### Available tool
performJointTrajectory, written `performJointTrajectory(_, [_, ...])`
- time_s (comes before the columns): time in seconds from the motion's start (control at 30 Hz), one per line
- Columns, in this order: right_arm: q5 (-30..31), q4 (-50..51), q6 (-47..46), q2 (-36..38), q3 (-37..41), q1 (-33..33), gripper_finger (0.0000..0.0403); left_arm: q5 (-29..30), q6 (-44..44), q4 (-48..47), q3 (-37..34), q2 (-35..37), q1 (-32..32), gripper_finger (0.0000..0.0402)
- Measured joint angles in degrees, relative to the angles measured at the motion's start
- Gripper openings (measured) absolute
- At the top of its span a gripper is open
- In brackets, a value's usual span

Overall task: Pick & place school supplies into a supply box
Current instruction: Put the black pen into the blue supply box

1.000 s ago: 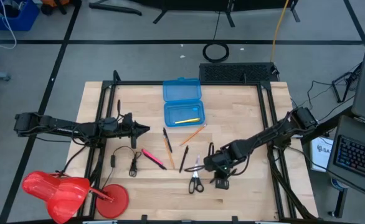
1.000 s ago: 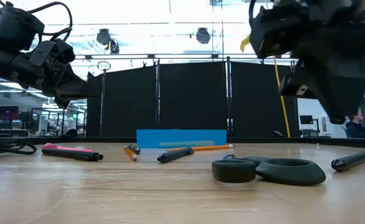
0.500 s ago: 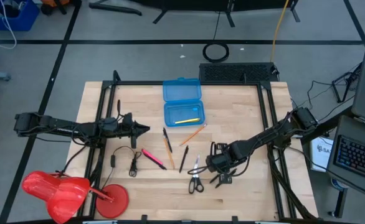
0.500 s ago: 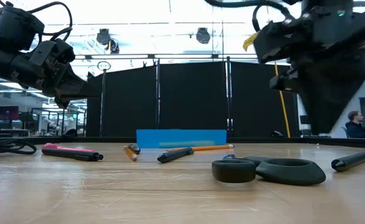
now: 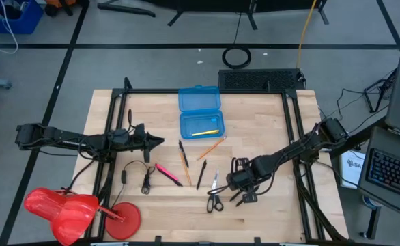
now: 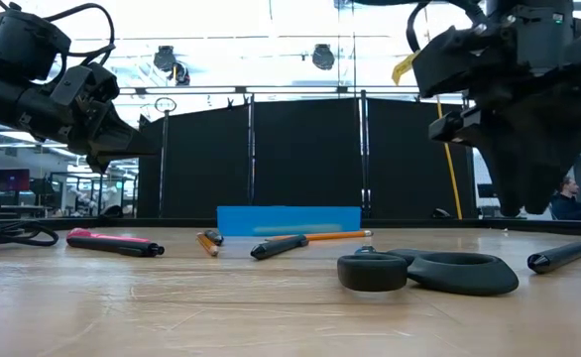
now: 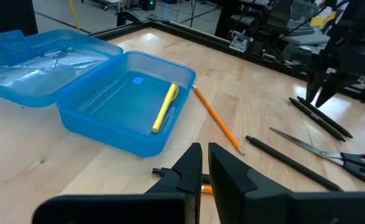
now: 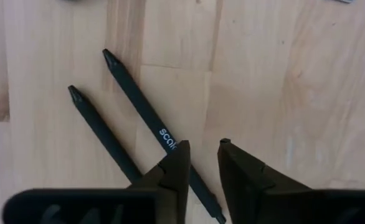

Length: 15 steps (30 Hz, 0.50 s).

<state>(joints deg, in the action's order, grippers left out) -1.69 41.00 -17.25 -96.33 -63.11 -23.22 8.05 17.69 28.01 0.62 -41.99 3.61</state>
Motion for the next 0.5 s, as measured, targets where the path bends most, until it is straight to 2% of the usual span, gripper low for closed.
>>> performJointTrajectory(0.23, [0.15,-0.22,-0.99,0.00,0.00,-2.24,0.0128,0.00,0.04,-0.04,0.00,0.00,-0.01,0.0031])
performJointTrajectory(0.5, [0.20,-0.27,1.70,-0.07,0.00,-4.68,0.0141,0.00,0.09,-0.04,0.00,0.00,0.00,0.0031])
